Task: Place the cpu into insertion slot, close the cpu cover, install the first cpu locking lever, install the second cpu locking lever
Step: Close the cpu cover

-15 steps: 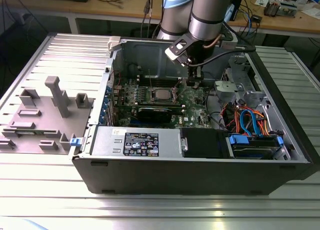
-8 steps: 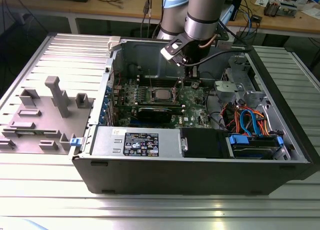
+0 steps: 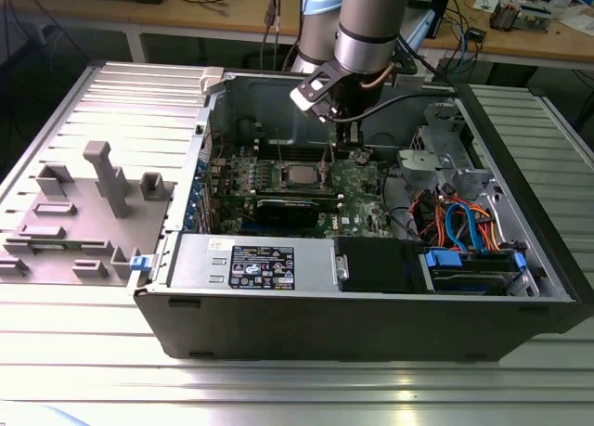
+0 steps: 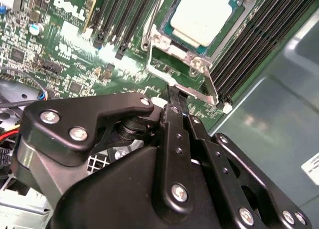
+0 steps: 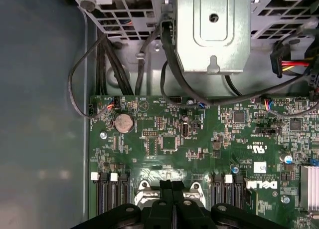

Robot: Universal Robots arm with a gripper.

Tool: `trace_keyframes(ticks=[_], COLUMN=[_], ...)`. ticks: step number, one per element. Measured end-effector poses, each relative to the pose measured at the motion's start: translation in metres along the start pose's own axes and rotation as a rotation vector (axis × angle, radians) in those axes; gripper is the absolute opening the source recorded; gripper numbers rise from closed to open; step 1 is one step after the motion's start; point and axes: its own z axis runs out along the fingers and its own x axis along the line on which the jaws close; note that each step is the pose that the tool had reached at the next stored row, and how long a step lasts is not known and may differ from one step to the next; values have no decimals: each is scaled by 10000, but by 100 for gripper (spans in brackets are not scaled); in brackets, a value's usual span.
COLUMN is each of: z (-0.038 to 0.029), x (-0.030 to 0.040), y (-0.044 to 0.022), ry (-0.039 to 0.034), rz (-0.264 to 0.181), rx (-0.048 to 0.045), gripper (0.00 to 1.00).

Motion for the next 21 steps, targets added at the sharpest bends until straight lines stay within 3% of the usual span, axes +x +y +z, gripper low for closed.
trace_keyframes(ticks=[2,7,12,21], z=[-1,-1,0,137], x=[1,2,1,-4], y=[-69,-173,-196,-402], ry=[0,1,0,1], rz=[1,2,1,-16], rx=[0,-1,1,103], gripper=[11,11,11,11])
